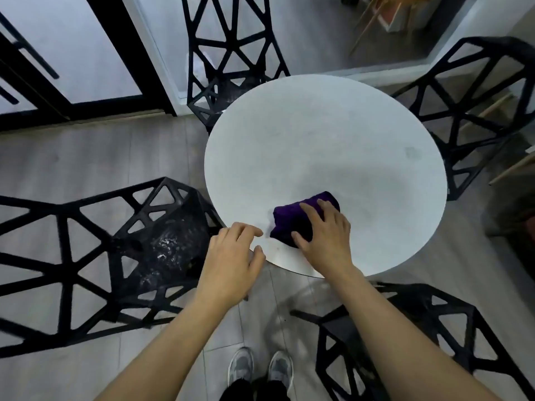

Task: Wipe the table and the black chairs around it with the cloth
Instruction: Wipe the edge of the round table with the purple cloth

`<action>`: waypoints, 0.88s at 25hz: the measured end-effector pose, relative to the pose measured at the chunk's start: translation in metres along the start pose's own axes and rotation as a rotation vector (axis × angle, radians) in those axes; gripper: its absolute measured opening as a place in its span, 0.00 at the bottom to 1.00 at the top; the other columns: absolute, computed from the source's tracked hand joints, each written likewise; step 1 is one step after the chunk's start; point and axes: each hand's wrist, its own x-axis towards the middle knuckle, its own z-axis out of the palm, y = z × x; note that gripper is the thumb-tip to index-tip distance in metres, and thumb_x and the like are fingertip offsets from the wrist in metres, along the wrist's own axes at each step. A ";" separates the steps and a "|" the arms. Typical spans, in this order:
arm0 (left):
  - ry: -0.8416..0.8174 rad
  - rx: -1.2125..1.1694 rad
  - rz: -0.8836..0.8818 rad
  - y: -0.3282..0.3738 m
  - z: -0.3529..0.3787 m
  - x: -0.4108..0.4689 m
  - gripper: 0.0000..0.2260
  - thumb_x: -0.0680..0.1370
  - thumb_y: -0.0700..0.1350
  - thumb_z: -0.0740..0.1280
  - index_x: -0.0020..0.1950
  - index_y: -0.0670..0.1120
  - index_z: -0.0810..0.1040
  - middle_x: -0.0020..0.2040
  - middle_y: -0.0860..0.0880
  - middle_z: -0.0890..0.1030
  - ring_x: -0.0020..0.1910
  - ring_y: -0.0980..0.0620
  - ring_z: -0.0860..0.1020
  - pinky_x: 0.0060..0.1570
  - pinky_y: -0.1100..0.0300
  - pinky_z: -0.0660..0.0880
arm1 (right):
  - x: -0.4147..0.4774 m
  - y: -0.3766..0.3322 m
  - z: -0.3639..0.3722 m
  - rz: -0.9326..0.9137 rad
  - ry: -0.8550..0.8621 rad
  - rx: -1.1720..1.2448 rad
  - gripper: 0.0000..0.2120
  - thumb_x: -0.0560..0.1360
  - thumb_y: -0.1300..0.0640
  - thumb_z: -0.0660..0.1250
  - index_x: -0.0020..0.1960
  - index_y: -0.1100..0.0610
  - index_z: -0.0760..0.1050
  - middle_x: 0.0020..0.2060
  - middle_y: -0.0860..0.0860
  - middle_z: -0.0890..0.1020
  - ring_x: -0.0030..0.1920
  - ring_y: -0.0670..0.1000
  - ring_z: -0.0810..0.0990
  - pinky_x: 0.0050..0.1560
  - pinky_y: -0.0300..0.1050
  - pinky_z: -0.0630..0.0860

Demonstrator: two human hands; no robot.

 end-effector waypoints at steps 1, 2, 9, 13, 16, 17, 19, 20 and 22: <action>-0.006 0.003 -0.011 -0.005 0.004 -0.001 0.11 0.81 0.46 0.63 0.63 0.50 0.77 0.61 0.54 0.77 0.58 0.51 0.74 0.61 0.55 0.68 | 0.005 0.001 0.005 0.007 -0.055 -0.040 0.34 0.73 0.38 0.69 0.76 0.45 0.65 0.77 0.56 0.62 0.78 0.59 0.58 0.76 0.60 0.54; 0.003 0.005 -0.030 -0.008 0.006 -0.001 0.11 0.81 0.47 0.63 0.63 0.50 0.77 0.61 0.54 0.77 0.58 0.51 0.74 0.61 0.54 0.69 | 0.009 0.002 0.009 0.016 -0.097 -0.092 0.37 0.72 0.36 0.68 0.77 0.43 0.62 0.79 0.57 0.59 0.79 0.59 0.53 0.76 0.63 0.49; 0.012 0.008 -0.122 -0.025 0.008 -0.016 0.11 0.81 0.46 0.64 0.63 0.50 0.77 0.60 0.55 0.76 0.56 0.51 0.73 0.60 0.52 0.70 | 0.020 0.013 0.033 0.002 -0.180 -0.133 0.35 0.72 0.42 0.71 0.76 0.44 0.63 0.76 0.60 0.63 0.78 0.63 0.55 0.74 0.67 0.51; 0.043 -0.005 -0.170 -0.030 0.001 -0.027 0.10 0.81 0.45 0.63 0.63 0.50 0.77 0.59 0.55 0.76 0.56 0.52 0.73 0.60 0.52 0.70 | 0.032 0.013 0.033 -0.063 -0.049 -0.183 0.25 0.68 0.59 0.75 0.65 0.53 0.77 0.55 0.61 0.79 0.56 0.68 0.75 0.56 0.62 0.70; 0.080 -0.002 -0.233 -0.040 -0.009 -0.039 0.10 0.82 0.46 0.63 0.63 0.51 0.76 0.59 0.55 0.76 0.55 0.53 0.72 0.60 0.53 0.70 | 0.036 0.004 0.030 -0.087 -0.059 -0.177 0.25 0.69 0.62 0.72 0.65 0.52 0.76 0.52 0.61 0.78 0.49 0.65 0.73 0.47 0.57 0.70; 0.092 -0.003 -0.253 -0.045 -0.012 -0.042 0.11 0.82 0.47 0.62 0.63 0.51 0.76 0.60 0.55 0.76 0.56 0.53 0.72 0.60 0.54 0.69 | 0.035 -0.003 0.030 -0.108 -0.063 -0.154 0.25 0.70 0.62 0.71 0.66 0.50 0.75 0.53 0.61 0.77 0.49 0.64 0.73 0.47 0.56 0.71; 0.107 -0.002 -0.288 -0.056 -0.021 -0.047 0.11 0.82 0.48 0.62 0.63 0.52 0.75 0.60 0.56 0.75 0.57 0.53 0.72 0.61 0.56 0.68 | 0.033 -0.026 0.030 -0.164 -0.036 -0.088 0.24 0.72 0.61 0.70 0.67 0.49 0.74 0.51 0.60 0.78 0.48 0.62 0.73 0.47 0.55 0.70; 0.111 -0.002 -0.307 -0.063 -0.025 -0.049 0.11 0.82 0.48 0.62 0.64 0.52 0.75 0.60 0.56 0.75 0.57 0.54 0.71 0.61 0.56 0.68 | 0.031 -0.042 0.031 -0.190 -0.013 -0.051 0.24 0.73 0.61 0.70 0.68 0.49 0.74 0.50 0.59 0.78 0.47 0.62 0.73 0.47 0.54 0.70; 0.133 0.002 -0.355 -0.082 -0.036 -0.053 0.11 0.82 0.48 0.62 0.64 0.52 0.75 0.60 0.57 0.75 0.57 0.53 0.71 0.61 0.56 0.67 | 0.029 -0.085 0.032 -0.227 -0.004 0.027 0.24 0.73 0.61 0.68 0.68 0.51 0.71 0.46 0.56 0.79 0.44 0.60 0.74 0.47 0.53 0.68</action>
